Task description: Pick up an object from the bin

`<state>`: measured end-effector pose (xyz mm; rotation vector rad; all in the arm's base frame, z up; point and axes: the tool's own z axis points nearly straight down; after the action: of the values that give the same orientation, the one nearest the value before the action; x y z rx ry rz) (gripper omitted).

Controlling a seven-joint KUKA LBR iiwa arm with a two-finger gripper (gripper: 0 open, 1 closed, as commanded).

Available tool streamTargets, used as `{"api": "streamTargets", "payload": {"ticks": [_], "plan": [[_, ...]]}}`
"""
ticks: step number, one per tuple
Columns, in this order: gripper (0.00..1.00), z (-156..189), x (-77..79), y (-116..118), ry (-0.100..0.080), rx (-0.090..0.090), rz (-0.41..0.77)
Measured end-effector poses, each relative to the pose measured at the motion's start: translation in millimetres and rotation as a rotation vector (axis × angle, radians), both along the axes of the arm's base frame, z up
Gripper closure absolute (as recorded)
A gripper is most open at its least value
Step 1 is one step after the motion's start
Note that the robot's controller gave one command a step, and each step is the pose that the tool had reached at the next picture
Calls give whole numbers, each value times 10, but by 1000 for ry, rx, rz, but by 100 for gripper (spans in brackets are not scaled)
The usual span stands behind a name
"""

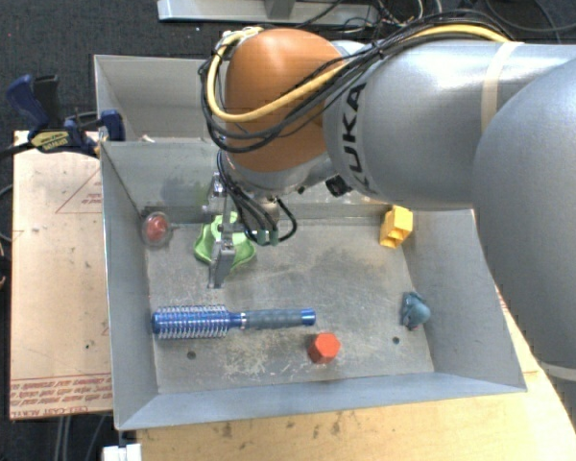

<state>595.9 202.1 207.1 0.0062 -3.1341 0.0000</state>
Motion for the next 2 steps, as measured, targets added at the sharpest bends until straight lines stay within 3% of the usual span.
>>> {"api": "streamTargets", "payload": {"ticks": [1, 2], "plan": [[0, -632, -835, -79, -2, 1, 267], [0, -555, -658, -28, -11, 3, 169]]}}
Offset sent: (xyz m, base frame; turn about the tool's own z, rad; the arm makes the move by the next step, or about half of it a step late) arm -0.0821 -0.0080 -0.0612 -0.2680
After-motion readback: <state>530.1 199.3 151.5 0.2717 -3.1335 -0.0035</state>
